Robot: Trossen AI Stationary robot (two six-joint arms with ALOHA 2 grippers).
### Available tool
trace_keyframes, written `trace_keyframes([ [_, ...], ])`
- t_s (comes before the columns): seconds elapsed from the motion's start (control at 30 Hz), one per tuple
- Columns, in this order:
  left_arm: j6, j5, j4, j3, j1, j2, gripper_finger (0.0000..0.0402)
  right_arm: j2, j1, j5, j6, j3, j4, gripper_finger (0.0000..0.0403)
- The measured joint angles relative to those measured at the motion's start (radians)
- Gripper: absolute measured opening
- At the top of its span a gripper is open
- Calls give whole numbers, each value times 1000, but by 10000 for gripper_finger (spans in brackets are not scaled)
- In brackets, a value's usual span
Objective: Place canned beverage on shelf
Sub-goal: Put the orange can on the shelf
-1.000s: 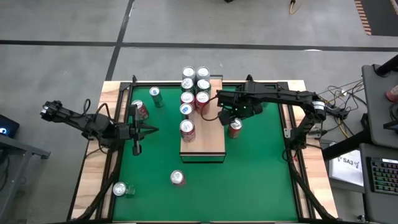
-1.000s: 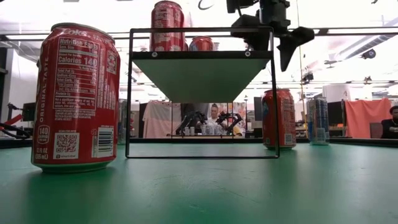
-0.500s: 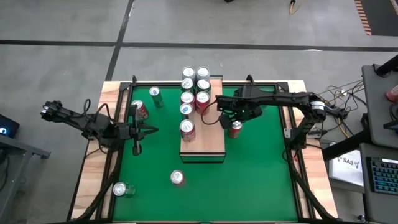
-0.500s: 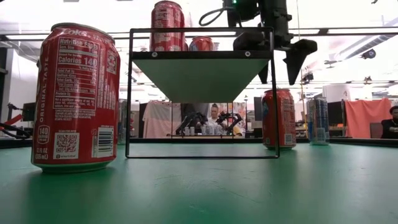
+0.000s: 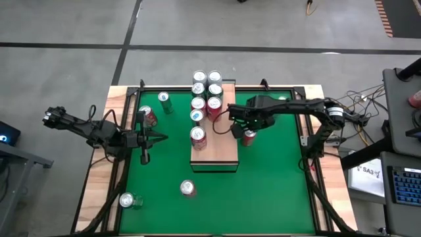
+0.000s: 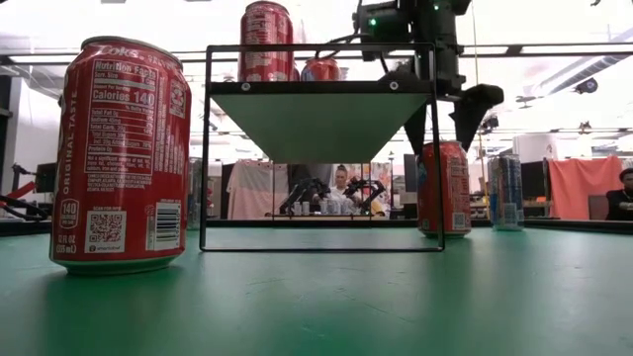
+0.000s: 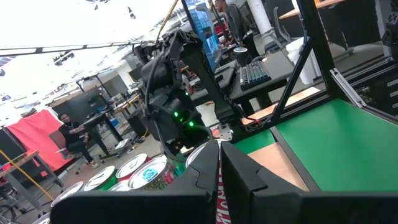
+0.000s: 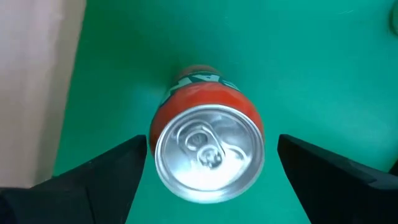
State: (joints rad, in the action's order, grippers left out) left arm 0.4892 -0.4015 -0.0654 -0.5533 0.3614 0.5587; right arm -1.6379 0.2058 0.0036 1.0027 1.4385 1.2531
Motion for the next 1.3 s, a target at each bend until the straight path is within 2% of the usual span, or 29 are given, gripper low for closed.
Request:
trace_keyframes([
  [0.2, 0, 0, 0, 0, 0, 0, 0, 0, 0, 4, 17, -78, -87, 344],
  [0.37, 0, 0, 0, 0, 0, 0, 0, 3, 0, 5, 23, -110, -103, 292],
  [0.57, -4, 0, 0, 0, 0, 0, 0, 5, -6, 14, -3, -77, -65, 292],
  [0.7, -28, 0, 0, 0, 0, 0, 0, 60, -21, 54, -19, -17, 20, 292],
  [0.83, -53, 0, 0, 0, 0, 0, 0, 129, -59, 140, -19, 57, 137, 292],
  [1.0, -115, 1, -33, 0, 4, 13, 0, 266, -163, 284, 0, 125, 117, 292],
  [1.2, -235, -1, -100, 0, 36, 93, 0, 372, -366, 482, -40, 126, -13, 292],
  [1.3, -247, -22, -199, 0, 74, 153, 0, 384, -461, 551, -136, 125, -128, 292],
])
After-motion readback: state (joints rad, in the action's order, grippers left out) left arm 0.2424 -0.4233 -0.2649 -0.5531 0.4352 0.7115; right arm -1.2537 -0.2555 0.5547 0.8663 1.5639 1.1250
